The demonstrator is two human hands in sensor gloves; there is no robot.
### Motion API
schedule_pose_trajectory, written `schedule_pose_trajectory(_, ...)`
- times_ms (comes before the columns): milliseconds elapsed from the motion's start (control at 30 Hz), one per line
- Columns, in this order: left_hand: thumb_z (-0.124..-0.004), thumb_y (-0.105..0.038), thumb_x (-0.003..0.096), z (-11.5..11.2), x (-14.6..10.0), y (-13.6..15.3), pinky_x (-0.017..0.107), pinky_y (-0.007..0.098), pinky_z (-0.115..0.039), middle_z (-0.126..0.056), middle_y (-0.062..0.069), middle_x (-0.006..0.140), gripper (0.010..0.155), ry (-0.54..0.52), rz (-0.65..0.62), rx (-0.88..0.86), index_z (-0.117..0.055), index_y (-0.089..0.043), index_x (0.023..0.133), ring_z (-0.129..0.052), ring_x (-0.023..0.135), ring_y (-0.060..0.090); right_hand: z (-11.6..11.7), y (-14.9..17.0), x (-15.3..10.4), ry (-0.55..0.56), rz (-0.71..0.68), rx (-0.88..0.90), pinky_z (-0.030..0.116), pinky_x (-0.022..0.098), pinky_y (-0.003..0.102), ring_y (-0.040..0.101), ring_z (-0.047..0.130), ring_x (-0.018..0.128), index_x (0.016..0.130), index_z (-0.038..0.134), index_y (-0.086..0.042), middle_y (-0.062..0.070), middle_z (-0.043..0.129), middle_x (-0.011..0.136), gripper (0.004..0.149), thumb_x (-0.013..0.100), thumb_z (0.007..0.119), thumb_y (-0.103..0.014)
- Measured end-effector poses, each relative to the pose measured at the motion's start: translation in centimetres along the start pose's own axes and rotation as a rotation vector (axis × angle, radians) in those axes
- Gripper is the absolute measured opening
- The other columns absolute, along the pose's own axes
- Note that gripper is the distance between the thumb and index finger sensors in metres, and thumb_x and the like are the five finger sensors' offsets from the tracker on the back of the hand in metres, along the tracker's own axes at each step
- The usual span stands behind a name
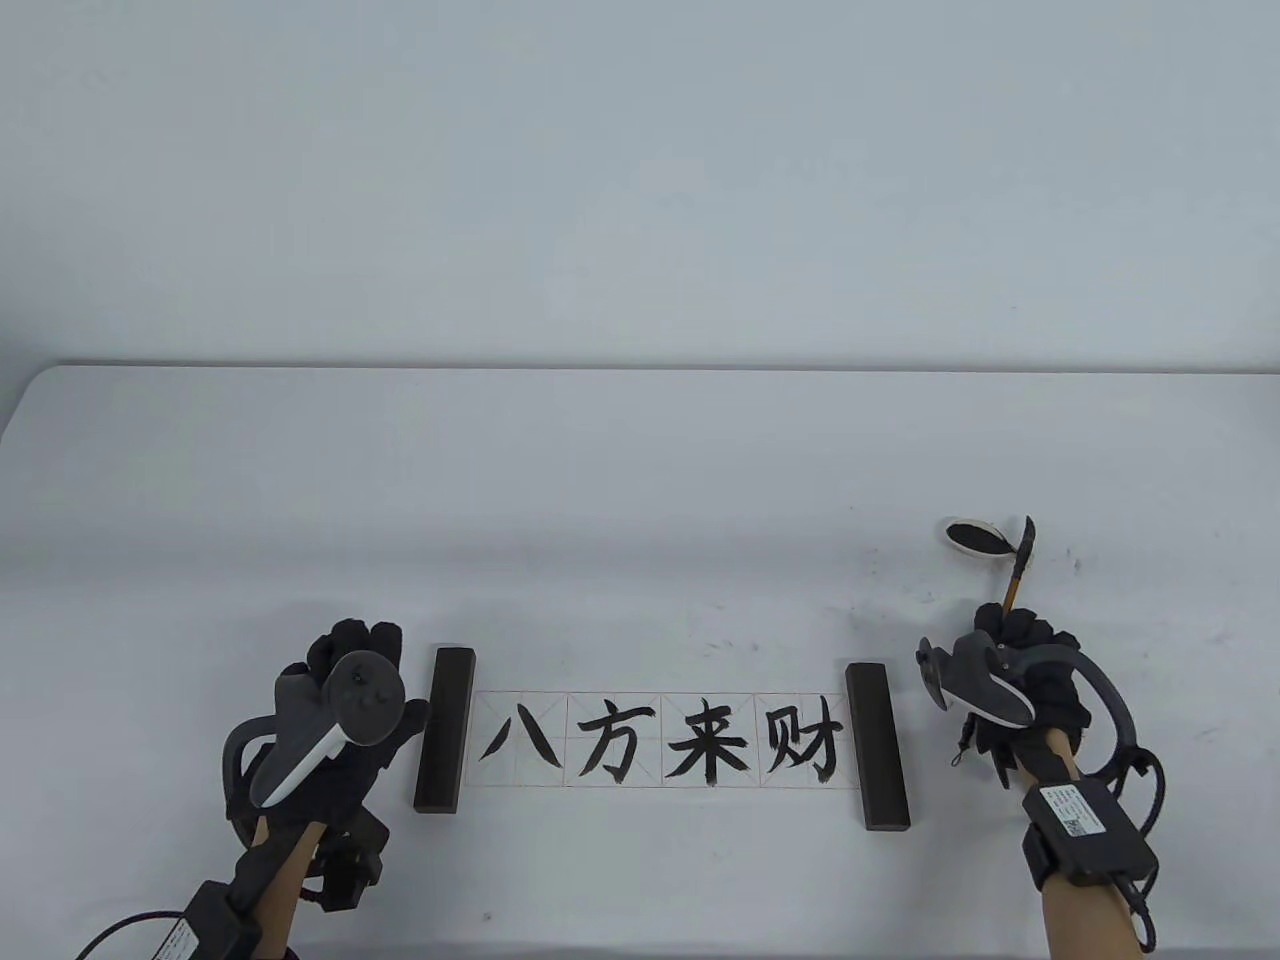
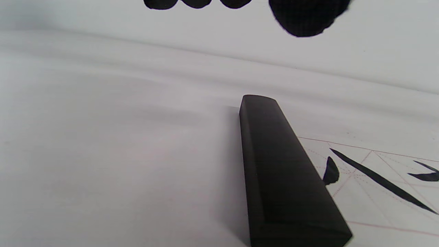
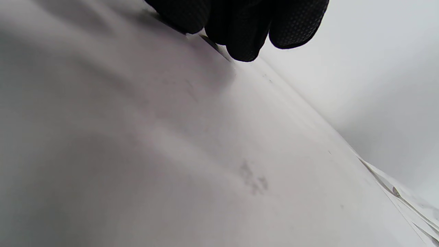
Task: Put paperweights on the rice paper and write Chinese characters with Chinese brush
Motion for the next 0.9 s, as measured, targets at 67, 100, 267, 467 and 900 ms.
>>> schedule_pose_trajectory(67, -0.058, -0.055, 0.0551, 0.0, 0.0, 0.0, 0.087, 0.054, -0.02, -0.016, 0.011, 0.13, 0.083, 0.004, 0.001, 0.0, -0.016, -0.03, 0.122, -0.026, 0.122, 0.04, 0.1, 0.1, 0.0, -0.004, 0.001, 0.009, 0.058, 0.075, 0.055, 0.033, 0.062, 0.102, 0.111, 0.027, -0.01, 0.021, 0.048, 0.112, 0.063, 0.06, 0.063, -0.017)
schedule_pose_trajectory(100, -0.058, -0.055, 0.055, 0.0, 0.0, 0.0, 0.087, 0.054, -0.02, -0.016, 0.01, 0.13, 0.083, 0.006, 0.001, 0.0, -0.016, -0.03, 0.122, -0.026, 0.122, 0.04, 0.1, 0.1, 0.0, -0.005, 0.002, 0.013, 0.058, 0.075, 0.055, 0.033, 0.062, 0.102, 0.111, 0.027, -0.01, 0.021, 0.047, 0.112, 0.062, 0.06, 0.063, -0.017)
schedule_pose_trajectory(267, -0.058, -0.055, 0.055, -0.1, 0.0, -0.1, 0.087, 0.054, -0.02, -0.016, 0.011, 0.13, 0.082, 0.011, 0.002, 0.002, -0.017, -0.03, 0.122, -0.026, 0.122, 0.04, 0.3, 0.1, 0.2, -0.007, 0.002, 0.027, 0.057, 0.075, 0.055, 0.033, 0.062, 0.102, 0.111, 0.028, -0.012, 0.021, 0.048, 0.112, 0.062, 0.06, 0.063, -0.017)
schedule_pose_trajectory(467, -0.058, -0.055, 0.0549, -0.1, 0.0, -0.1, 0.087, 0.054, -0.02, -0.016, 0.011, 0.13, 0.083, 0.016, 0.002, 0.004, -0.017, -0.03, 0.122, -0.026, 0.122, 0.04, 0.5, -0.1, 0.7, -0.005, 0.003, 0.027, 0.057, 0.075, 0.056, 0.033, 0.063, 0.102, 0.112, 0.027, -0.014, 0.021, 0.047, 0.113, 0.062, 0.06, 0.063, -0.017)
schedule_pose_trajectory(900, -0.058, -0.055, 0.055, 0.1, -0.1, -0.3, 0.087, 0.054, -0.02, -0.016, 0.011, 0.13, 0.082, -0.005, -0.013, 0.008, -0.017, -0.03, 0.122, -0.026, 0.122, 0.04, -4.3, 6.0, -3.0, 0.215, 0.139, 0.273, 0.056, 0.074, 0.059, 0.036, 0.06, 0.103, 0.113, 0.025, -0.01, 0.022, 0.046, 0.114, 0.068, 0.06, 0.065, -0.023)
Point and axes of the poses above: the tracker on the back of each hand, its own y axis roughly to the little-finger side, its own x axis roughly from the wrist to the fingertips, z = x × y, the point moved 4 cm from there along x, roughly from the wrist to the fingertips
